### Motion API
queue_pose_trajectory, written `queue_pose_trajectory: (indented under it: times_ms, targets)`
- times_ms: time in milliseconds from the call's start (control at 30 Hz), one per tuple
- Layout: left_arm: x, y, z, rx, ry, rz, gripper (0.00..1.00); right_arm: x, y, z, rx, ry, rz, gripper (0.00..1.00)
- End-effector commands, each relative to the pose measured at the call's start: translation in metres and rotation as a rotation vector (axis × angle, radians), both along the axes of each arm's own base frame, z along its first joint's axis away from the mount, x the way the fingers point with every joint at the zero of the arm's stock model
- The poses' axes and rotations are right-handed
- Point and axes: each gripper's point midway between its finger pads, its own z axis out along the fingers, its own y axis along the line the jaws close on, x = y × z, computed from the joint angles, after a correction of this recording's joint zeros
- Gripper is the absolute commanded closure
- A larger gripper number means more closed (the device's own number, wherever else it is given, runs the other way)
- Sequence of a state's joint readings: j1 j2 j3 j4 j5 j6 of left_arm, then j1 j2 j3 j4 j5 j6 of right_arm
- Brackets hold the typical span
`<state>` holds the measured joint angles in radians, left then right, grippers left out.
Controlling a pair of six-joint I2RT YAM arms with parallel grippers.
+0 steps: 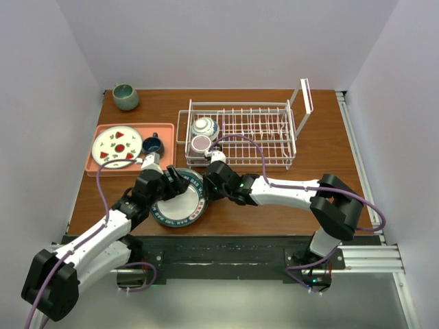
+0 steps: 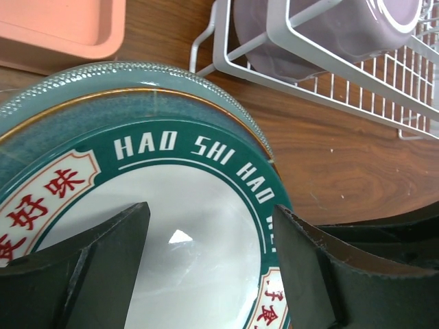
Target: Load the mixed dishes into the dish rack
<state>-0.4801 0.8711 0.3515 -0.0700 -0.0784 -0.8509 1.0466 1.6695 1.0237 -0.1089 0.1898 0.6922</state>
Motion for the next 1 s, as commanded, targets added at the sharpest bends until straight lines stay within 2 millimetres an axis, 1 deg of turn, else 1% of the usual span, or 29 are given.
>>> queue_pose_trajectory:
  times_ms: [0, 67, 100, 200, 233, 300, 333, 400, 433, 467, 500, 533, 600, 700, 800, 833, 967]
  targets:
    - [-0.024, 0.001, -0.035, 0.017, 0.121, -0.038, 0.23, 0.002, 0.015, 0.026, 0.082, -0.024, 0.012, 0.80]
    - [-0.025, 0.001, -0.035, 0.013, 0.121, -0.040, 0.23, 0.001, 0.013, 0.024, 0.073, -0.022, 0.008, 0.85]
    - [-0.025, 0.001, -0.035, 0.013, 0.122, -0.041, 0.24, 0.002, 0.012, 0.024, 0.072, -0.022, 0.001, 0.92]
    - [-0.023, 0.001, -0.032, 0.019, 0.114, -0.042, 0.24, 0.004, 0.007, 0.025, 0.061, -0.029, -0.022, 1.00]
    - [-0.020, 0.001, -0.026, 0.020, 0.100, -0.038, 0.24, 0.004, 0.005, 0.026, 0.060, -0.029, -0.030, 1.00]
    - [-0.018, 0.003, -0.020, 0.038, 0.093, -0.034, 0.23, 0.006, -0.001, 0.028, 0.047, -0.040, -0.055, 1.00]
    - [-0.011, 0.003, -0.008, 0.041, 0.063, -0.025, 0.22, 0.007, -0.005, 0.029, 0.041, -0.043, -0.066, 1.00]
    - [-0.009, 0.008, 0.001, 0.071, 0.045, -0.019, 0.21, 0.005, -0.011, 0.033, 0.038, -0.045, -0.080, 1.00]
    - [-0.003, 0.010, 0.016, 0.073, 0.007, -0.004, 0.21, 0.007, -0.014, 0.036, 0.036, -0.056, -0.089, 1.00]
    - [-0.003, 0.012, 0.019, 0.085, 0.003, 0.000, 0.20, 0.005, -0.018, 0.036, 0.028, -0.055, -0.095, 1.00]
    - [-0.001, 0.014, 0.025, 0.096, -0.014, 0.002, 0.20, 0.006, -0.020, 0.046, 0.044, -0.068, -0.104, 1.00]
    - [0.002, 0.015, 0.035, 0.099, -0.041, 0.011, 0.20, 0.007, -0.025, 0.047, 0.034, -0.075, -0.117, 1.00]
    - [0.003, 0.019, 0.039, 0.122, -0.055, 0.014, 0.19, 0.006, -0.029, 0.057, 0.047, -0.090, -0.123, 1.00]
    - [0.001, 0.024, 0.034, 0.144, -0.044, 0.021, 0.19, 0.006, -0.035, 0.062, 0.033, -0.100, -0.134, 1.00]
    - [-0.003, 0.025, 0.021, 0.151, -0.010, 0.020, 0.20, 0.006, -0.040, 0.061, 0.021, -0.101, -0.142, 1.00]
    - [-0.006, 0.024, 0.012, 0.156, 0.013, 0.014, 0.20, 0.005, -0.041, 0.061, 0.023, -0.099, -0.143, 1.00]
    - [-0.011, 0.026, -0.009, 0.166, 0.081, 0.025, 0.24, 0.004, -0.044, 0.055, 0.008, -0.092, -0.153, 1.00]
